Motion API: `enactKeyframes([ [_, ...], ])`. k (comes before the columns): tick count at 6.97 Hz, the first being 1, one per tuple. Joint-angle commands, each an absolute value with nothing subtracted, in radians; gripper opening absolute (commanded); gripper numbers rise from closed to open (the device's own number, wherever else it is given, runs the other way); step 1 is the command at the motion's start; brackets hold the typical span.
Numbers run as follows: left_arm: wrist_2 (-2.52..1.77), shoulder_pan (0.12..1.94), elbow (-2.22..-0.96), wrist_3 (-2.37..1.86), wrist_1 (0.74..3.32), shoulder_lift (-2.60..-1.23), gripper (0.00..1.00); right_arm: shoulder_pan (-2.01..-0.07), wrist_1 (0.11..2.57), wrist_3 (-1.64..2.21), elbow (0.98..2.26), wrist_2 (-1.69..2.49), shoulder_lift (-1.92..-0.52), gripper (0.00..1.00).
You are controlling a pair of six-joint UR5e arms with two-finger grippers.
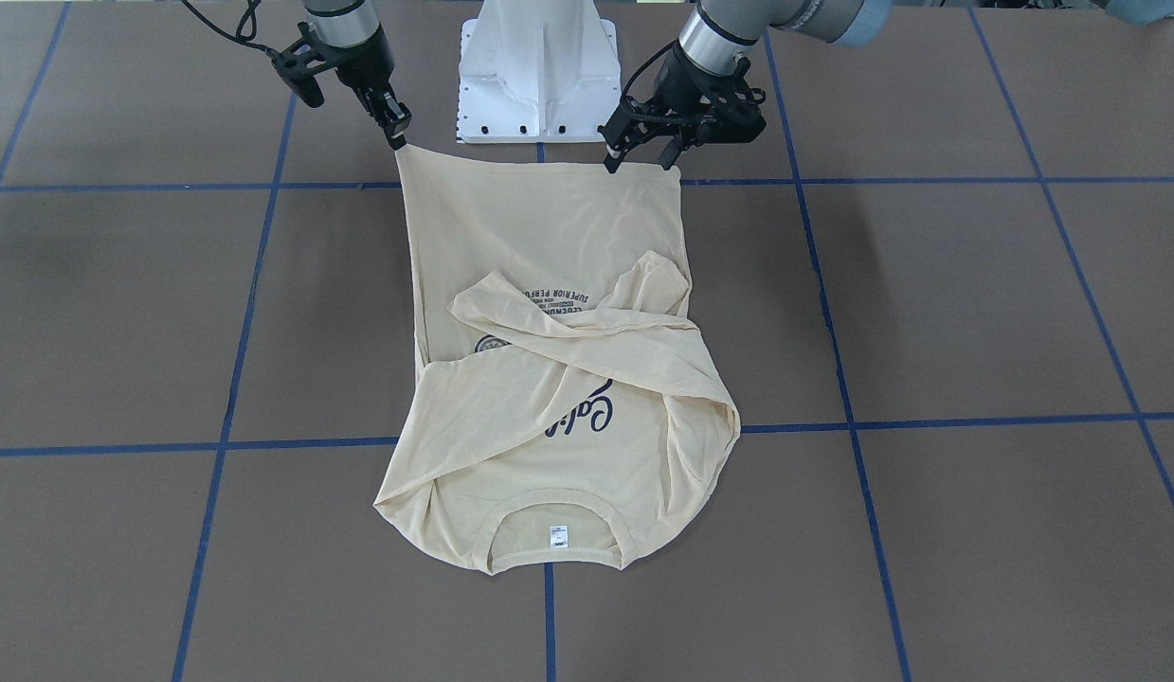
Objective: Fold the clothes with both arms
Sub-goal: 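Move the left gripper down to the hem corner nearest the robot, then grasp both hem corners nearest the robot with left and right grippers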
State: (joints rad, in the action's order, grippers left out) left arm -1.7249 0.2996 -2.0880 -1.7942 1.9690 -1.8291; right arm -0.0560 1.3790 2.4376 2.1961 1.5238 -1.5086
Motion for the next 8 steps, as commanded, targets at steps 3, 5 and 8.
enactKeyframes([
  [3,-1.726,0.249,-2.065,-1.79,2.039,-1.715,0.97,-0.06,1.379,2.437,2.2,1.523,-1.513,0.0],
  [5,-1.723,0.239,-2.007,-1.839,2.037,-1.709,0.97,-0.06,1.381,2.437,2.2,1.523,-1.514,0.0],
  [8,-1.724,0.201,-1.982,-1.891,2.039,-1.712,0.86,-0.061,1.381,2.437,2.2,1.523,-1.517,0.0],
])
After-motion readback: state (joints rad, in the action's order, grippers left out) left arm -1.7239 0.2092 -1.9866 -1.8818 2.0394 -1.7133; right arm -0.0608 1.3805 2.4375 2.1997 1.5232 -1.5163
